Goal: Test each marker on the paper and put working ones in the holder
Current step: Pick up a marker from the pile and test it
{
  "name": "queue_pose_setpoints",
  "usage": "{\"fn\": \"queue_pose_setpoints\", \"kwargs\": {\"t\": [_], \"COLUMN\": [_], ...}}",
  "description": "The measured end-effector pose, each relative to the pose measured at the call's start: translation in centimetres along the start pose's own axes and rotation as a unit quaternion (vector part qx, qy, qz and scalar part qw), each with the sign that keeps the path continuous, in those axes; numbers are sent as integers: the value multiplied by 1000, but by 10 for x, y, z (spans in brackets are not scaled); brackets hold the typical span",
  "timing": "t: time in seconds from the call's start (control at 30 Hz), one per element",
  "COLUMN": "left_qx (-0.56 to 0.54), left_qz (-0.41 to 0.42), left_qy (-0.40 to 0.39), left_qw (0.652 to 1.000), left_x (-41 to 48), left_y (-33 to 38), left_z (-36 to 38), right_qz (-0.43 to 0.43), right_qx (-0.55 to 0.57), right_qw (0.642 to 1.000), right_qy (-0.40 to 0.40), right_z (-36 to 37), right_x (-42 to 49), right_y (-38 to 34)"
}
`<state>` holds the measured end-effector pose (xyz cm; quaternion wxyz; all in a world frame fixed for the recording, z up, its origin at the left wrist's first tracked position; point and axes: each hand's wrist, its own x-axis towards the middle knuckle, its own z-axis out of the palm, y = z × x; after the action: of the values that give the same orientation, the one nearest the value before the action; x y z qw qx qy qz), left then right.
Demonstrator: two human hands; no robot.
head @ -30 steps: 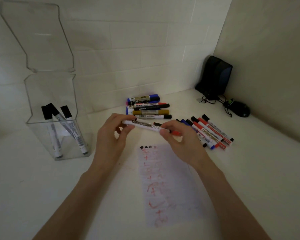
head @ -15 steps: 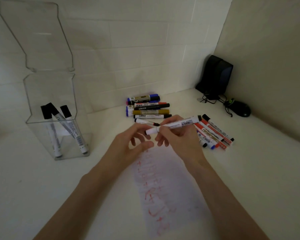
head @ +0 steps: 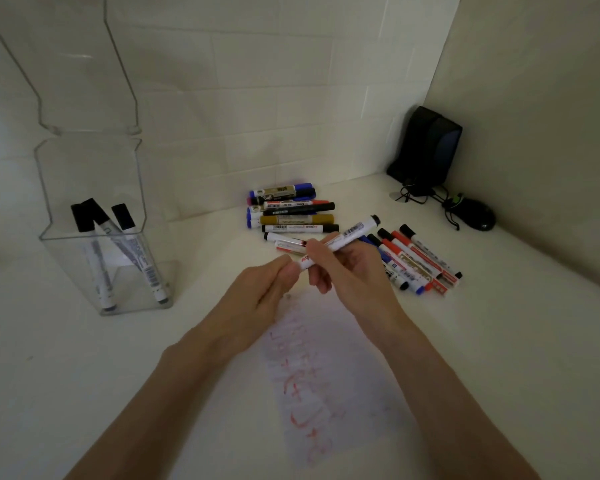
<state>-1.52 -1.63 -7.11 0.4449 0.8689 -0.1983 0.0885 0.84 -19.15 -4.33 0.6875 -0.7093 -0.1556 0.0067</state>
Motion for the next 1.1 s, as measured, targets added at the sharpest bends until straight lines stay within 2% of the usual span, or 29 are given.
{"fn": "queue_pose_setpoints", "kwargs": {"t": [0.1,0.2,0.33,0.4,0.47,0.57,0.77,0.93,1.1], "left_qx": [-134,-65,-1,33,117,185,147,106,124], "left_qz": [-17,-4,-73,-127,-167,-157,-107,-94,-103], "left_qy": [4,38,37,14,-29,-67,-52,-59,-81], "left_qw": [991,997,997,991,979,968,982,988,984], "left_x": [-4,-5,-7,-8,-8,-7,-4,-4,-2], "left_y": [-7,-24,-27,-26,-28,-28,-31,-37,-43], "left_z": [-14,-26,-27,-29,-32,-31,-23,-23,-20], "right_qz": [-7,3,65,83,92,88,70,70,61], "right_qx": [61,41,27,1,-8,-29,-114,-133,-161], "right_qw": [993,989,991,991,989,989,984,978,975], "right_qy": [98,145,111,106,115,119,117,148,140], "right_z": [-25,-41,-22,-16,-13,-8,9,12,13], "right_x": [6,13,14,14,13,10,12,15,16], "right_y": [-1,4,16,19,23,25,34,46,50]}}
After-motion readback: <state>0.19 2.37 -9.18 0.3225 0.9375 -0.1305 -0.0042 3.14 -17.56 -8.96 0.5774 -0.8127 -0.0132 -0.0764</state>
